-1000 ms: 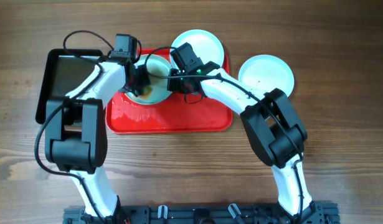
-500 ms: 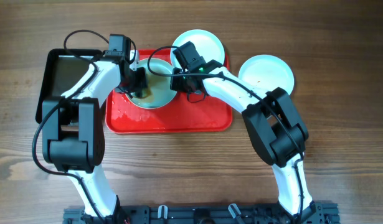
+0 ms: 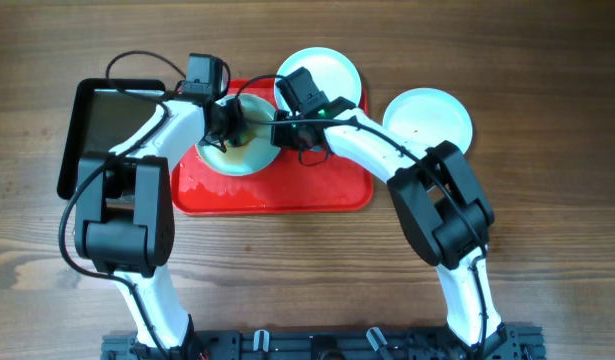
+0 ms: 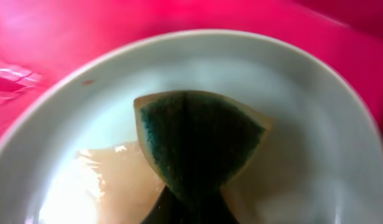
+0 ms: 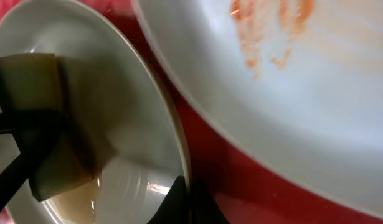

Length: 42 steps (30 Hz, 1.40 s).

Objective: Clean dirty plates on tray and stack at the side
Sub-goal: 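Scrub the bottom plate with the sponge in the left gripper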

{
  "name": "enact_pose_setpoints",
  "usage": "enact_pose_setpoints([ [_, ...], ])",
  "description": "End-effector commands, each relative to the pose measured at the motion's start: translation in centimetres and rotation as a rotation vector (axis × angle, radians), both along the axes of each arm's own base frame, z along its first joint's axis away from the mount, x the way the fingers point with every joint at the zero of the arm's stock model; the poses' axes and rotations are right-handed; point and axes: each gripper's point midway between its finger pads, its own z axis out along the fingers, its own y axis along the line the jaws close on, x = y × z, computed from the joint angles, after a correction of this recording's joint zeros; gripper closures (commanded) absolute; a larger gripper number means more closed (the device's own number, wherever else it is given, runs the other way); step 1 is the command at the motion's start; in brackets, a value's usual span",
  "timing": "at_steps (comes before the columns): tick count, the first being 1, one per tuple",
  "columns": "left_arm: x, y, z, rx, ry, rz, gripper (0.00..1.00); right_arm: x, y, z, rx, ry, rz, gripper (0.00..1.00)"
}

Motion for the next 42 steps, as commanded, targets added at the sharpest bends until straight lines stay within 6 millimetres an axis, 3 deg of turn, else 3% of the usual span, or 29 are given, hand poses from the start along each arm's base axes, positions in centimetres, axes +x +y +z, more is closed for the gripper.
enact_pose_setpoints([
  [1,-3.4,5.6,-2.4,0.229,0.128,0.208,0.96,-0.3,-0.1,-1.1,-0.017,0.016,0.019,0.96],
  [3,-5.4,4.4,-2.8,0.174,0.222,0.158,0.96,-0.3,-0.1,-1.1,-0.018,0.017,0.019,0.96],
  [8,-8.7,-2.6,-2.3,-0.206,0.361,-0.111,0.96,-0.5,0.0,-1.3,-0.014,0.025,0.029,0.96],
  [10,-8.6,-2.6,-2.3,-0.204,0.358,-0.112,0.96,-0.6,0.0,-2.0,-0.018,0.035,0.029,0.94],
  [12,-7.9,-2.5,-2.3,-0.204,0.329,-0.106,0.96,-1.0,0.5,-3.3,0.003,0.070,0.039,0.85],
  [14,-7.4,-2.5,-2.3,-0.206,0.309,-0.104,0.96,-1.2,0.5,-3.8,0.012,0.093,0.028,0.86],
  [16,-6.8,-2.8,-2.2,-0.205,0.279,-0.124,0.96,-1.2,0.5,-3.8,0.011,0.093,0.028,0.95],
  [21,-1.5,-3.4,-1.4,-0.171,0.034,-0.241,0.96,-1.3,0.6,-3.8,0.016,0.097,0.033,0.96],
  [23,0.6,-1.1,-1.3,-0.063,-0.028,-0.095,0.96,-1.3,0.6,-3.8,0.015,0.097,0.033,0.96],
  [25,0.2,2.3,-1.5,0.064,0.004,0.120,0.96,-1.4,0.6,-3.8,0.015,0.097,0.034,0.96],
  [27,-1.9,4.1,-1.0,0.123,0.107,0.257,0.96,-1.4,0.6,-3.8,0.015,0.097,0.034,0.96],
  [33,-6.6,2.7,0.2,0.039,0.356,0.230,0.96,-1.4,0.6,-3.8,0.016,0.097,0.034,0.96],
  [34,-7.1,2.0,0.2,0.013,0.377,0.158,0.96,-1.4,0.6,-3.8,0.017,0.098,0.035,0.96],
  [38,-6.8,1.9,0.1,0.033,0.349,-0.037,0.96,-1.4,0.7,-3.8,0.019,0.098,0.036,0.96],
  [42,-3.0,1.7,-0.7,0.051,0.167,-0.129,0.96,-1.4,0.7,-3.8,0.020,0.099,0.037,0.96],
])
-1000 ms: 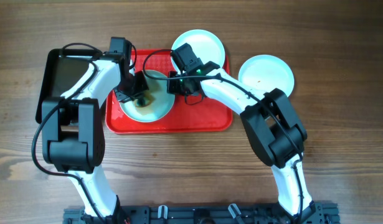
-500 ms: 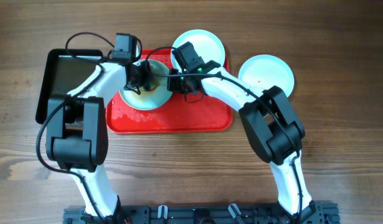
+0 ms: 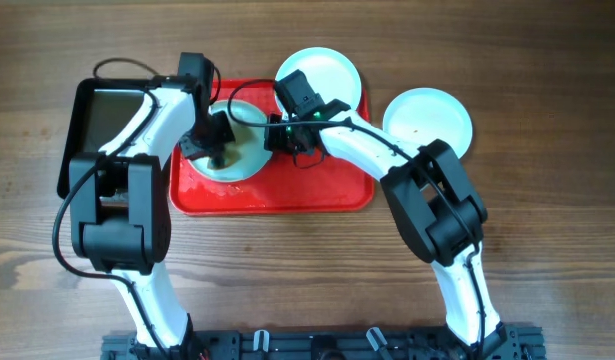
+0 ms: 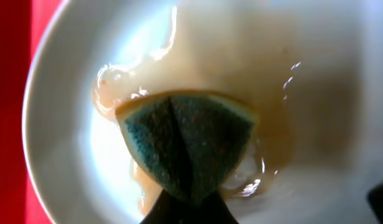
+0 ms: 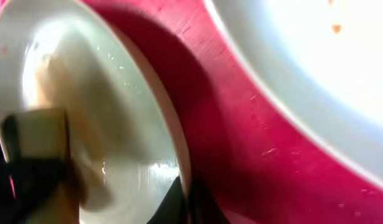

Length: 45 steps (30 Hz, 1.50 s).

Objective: Clean dirty plates on tray and stack at the side
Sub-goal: 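Scrub the bottom plate with the sponge in the left gripper, then move the sponge back over the black tray with the left gripper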

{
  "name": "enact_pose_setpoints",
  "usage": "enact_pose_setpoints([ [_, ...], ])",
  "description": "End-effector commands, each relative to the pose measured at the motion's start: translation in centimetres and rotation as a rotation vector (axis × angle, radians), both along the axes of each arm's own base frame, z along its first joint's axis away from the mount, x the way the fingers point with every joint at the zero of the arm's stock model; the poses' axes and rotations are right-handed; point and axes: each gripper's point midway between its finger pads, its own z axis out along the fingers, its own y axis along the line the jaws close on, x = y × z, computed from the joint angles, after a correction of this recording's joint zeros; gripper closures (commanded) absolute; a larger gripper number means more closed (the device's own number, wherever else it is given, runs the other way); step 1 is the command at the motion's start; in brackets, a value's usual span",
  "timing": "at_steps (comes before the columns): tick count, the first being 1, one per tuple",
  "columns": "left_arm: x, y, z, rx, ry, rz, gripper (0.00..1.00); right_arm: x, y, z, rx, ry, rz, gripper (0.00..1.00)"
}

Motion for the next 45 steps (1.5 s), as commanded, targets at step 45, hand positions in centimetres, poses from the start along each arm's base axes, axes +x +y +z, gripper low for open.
enact_pose_setpoints([
  [45,4.9,7.5,-1.9,0.234,-0.259,0.188,0.96,-0.4,-1.3,-3.0,-0.056,0.048,-0.018,0.96],
])
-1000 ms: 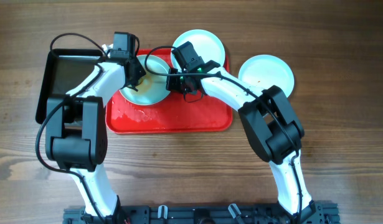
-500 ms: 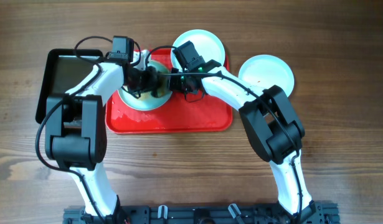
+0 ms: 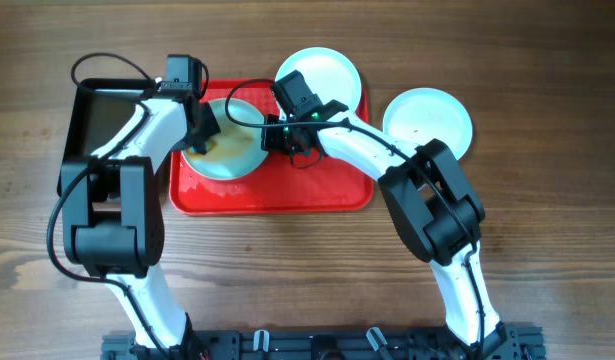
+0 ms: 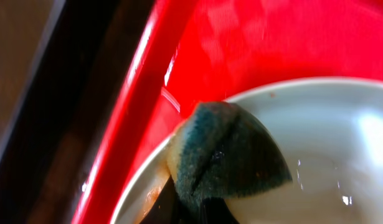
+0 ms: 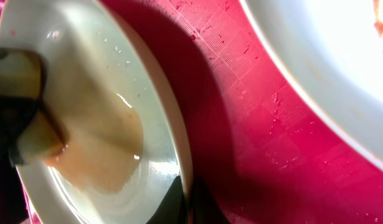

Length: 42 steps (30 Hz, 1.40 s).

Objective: Clean dirty plates on tray and stack at the side
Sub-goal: 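Move the sponge back over the black tray with the left gripper, then lift the bottom plate with the right gripper and stack it on the side plate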

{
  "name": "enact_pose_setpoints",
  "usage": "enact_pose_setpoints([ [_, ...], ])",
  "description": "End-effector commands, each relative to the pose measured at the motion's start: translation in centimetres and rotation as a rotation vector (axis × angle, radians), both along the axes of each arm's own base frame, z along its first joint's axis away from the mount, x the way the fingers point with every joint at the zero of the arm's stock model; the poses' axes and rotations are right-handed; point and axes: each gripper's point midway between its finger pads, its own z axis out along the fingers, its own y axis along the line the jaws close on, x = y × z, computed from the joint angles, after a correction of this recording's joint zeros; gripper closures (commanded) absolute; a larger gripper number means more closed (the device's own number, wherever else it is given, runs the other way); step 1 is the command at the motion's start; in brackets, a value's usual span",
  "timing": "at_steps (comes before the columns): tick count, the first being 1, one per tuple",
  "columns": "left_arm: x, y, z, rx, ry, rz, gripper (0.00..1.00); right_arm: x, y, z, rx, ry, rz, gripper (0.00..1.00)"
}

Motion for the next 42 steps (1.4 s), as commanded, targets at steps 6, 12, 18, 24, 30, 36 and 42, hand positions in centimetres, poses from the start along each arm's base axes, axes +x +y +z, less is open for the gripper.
enact_pose_setpoints([
  [6,2.5,-8.6,-0.2,-0.460,-0.109,-0.223,0.96,-0.4,-1.9,-3.1,-0.076,0.050,-0.022,0.96],
  [12,3.1,-9.2,2.9,-0.628,-0.151,-0.244,0.96,-0.5,-1.9,-3.1,-0.076,0.049,-0.019,0.96],
  [18,4.0,-2.4,11.5,-0.539,-0.324,-0.140,0.96,-0.5,-1.9,-3.0,-0.072,0.051,-0.015,0.96],
  [24,0.3,4.4,15.0,-0.280,-0.314,0.052,0.96,0.1,-1.4,-2.7,-0.056,0.014,0.000,0.69],
  [30,-2.3,6.8,12.7,-0.147,-0.189,0.130,0.96,0.1,-1.7,-3.0,-0.075,0.010,-0.005,0.94],
  [36,-2.3,6.9,11.7,-0.142,-0.163,0.136,0.96,0.3,-1.3,-1.2,-0.063,0.005,0.039,0.96],
  [42,-2.8,7.0,11.2,-0.137,-0.133,0.143,0.96,1.8,-1.5,7.9,-0.083,-0.224,0.179,0.96],
])
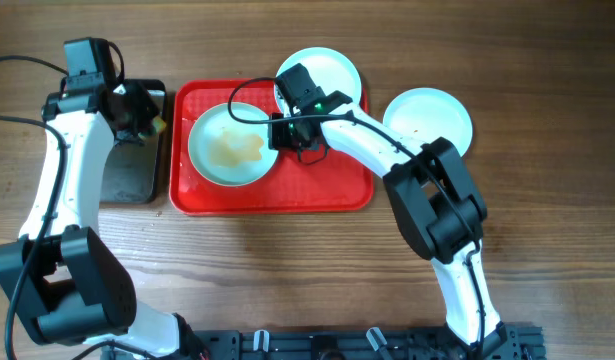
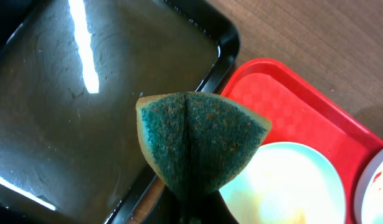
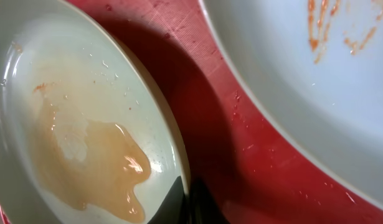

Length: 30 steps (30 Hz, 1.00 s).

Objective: Clean dirty plates on tray and stack at the side
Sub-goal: 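Lift the bottom plate with the right gripper and stack it on the side plate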

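Note:
A pale plate [image 1: 230,145] with a brownish puddle [image 3: 94,168] lies on the red tray [image 1: 327,190]. My right gripper [image 1: 277,130] is shut on this plate's right rim [image 3: 179,155]. A second white plate [image 1: 332,72] smeared with red sauce [image 3: 331,28] sits at the tray's back right corner. A third white plate [image 1: 428,118] rests on the table right of the tray. My left gripper [image 1: 145,115] is shut on a folded green-and-yellow sponge [image 2: 197,140], held above the right edge of the black water tray [image 1: 127,170].
The black tray [image 2: 73,106] holds murky water and stands just left of the red tray [image 2: 284,106]. Wooden table [image 1: 307,270] lies all around. Cables run from both wrists.
My left gripper has moved with the sponge from the plate's left rim to above the black water tray. The right gripper still holds the plate's right rim.
The sponge in my left gripper was pressed on the plate's middle, then on its left part, then at its left rim, with brownish water spreading. Now the sponge is over the black tray. My right gripper gripped the rim throughout.

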{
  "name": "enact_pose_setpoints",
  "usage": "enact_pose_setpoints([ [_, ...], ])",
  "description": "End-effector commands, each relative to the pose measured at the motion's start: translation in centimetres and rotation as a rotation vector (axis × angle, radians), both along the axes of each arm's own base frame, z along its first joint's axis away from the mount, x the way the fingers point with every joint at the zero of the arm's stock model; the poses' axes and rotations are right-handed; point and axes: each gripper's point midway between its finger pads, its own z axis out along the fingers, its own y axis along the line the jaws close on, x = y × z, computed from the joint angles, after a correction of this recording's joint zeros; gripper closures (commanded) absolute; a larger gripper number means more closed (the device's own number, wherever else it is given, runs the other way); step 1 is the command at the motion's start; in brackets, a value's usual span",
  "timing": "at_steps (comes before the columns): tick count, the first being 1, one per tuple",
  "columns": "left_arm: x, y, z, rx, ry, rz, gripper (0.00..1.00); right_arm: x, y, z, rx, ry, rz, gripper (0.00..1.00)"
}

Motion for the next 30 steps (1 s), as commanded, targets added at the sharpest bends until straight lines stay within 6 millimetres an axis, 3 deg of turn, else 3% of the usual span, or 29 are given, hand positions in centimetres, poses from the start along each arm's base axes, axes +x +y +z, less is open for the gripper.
enact_pose_setpoints([
  [1,-0.4,0.5,-0.5,0.024,0.022,0.000,0.96,2.0,-0.2,8.1,0.000,-0.231,0.094,0.96],
  [7,-0.4,0.5,-0.5,0.023,0.022,0.001,0.96,3.0,-4.7,15.3,-0.191,-0.454,0.044,0.96],
  [12,-0.6,0.4,-0.7,0.021,0.033,0.000,0.96,3.0,-8.6,18.4,-0.363,-0.547,0.009,0.96],
  [18,-0.8,0.4,-0.7,0.020,0.041,0.000,0.96,1.3,-8.5,17.5,-0.349,-0.471,0.062,0.96],
  [22,-0.8,0.4,-0.7,0.019,0.040,0.000,0.96,1.5,-9.7,17.4,-0.422,-0.481,0.033,0.96],
  [27,-0.8,0.4,-0.7,0.019,0.041,0.000,0.96,0.9,-9.3,18.9,-0.645,-0.627,0.017,0.96],
  [30,-0.8,0.4,-0.7,0.019,0.041,0.000,0.96,-0.2,-7.6,21.1,-0.820,-0.784,0.051,0.96],
])
